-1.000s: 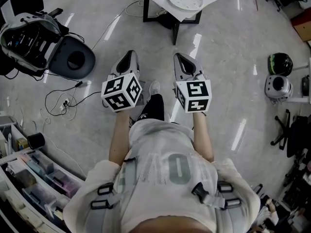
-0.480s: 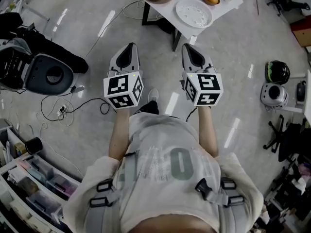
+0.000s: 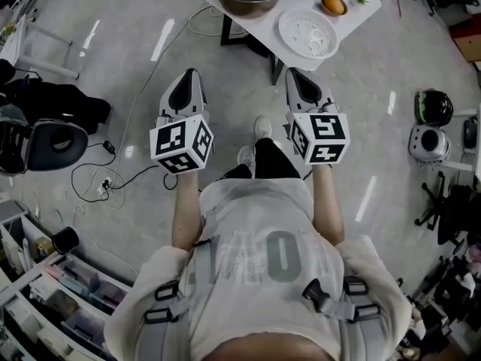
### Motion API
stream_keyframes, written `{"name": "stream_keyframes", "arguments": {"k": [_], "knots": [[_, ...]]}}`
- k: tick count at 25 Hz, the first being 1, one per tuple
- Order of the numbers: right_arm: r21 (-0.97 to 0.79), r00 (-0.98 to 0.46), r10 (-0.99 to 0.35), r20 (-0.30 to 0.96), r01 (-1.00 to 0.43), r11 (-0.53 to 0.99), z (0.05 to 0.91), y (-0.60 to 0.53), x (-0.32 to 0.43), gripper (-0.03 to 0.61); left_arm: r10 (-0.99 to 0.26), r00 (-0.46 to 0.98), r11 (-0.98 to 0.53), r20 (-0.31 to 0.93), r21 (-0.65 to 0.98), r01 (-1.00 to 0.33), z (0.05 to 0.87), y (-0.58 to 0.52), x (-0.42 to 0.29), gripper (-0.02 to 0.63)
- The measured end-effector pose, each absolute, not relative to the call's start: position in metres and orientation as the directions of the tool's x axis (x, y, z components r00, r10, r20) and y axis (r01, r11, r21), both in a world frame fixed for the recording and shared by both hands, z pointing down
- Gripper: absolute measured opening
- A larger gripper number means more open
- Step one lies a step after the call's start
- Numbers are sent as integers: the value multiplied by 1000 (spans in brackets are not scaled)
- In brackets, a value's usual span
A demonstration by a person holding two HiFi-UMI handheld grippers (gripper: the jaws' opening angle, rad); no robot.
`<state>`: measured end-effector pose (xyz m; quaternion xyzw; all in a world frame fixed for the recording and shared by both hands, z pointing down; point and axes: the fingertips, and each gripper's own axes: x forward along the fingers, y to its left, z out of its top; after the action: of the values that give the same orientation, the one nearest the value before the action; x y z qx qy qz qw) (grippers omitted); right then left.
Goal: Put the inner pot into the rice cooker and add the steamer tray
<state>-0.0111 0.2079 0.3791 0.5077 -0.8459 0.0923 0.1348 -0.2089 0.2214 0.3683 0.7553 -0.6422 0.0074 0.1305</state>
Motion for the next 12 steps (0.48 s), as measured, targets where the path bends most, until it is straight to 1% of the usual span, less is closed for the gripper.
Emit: {"name": "stream_keyframes", "arguments": {"k": [12], "knots": [[3,-452,-841,297,-880,475,371,96,-8,8,-966,187,-160,178,153,-975,363,112,-198,20]]}}
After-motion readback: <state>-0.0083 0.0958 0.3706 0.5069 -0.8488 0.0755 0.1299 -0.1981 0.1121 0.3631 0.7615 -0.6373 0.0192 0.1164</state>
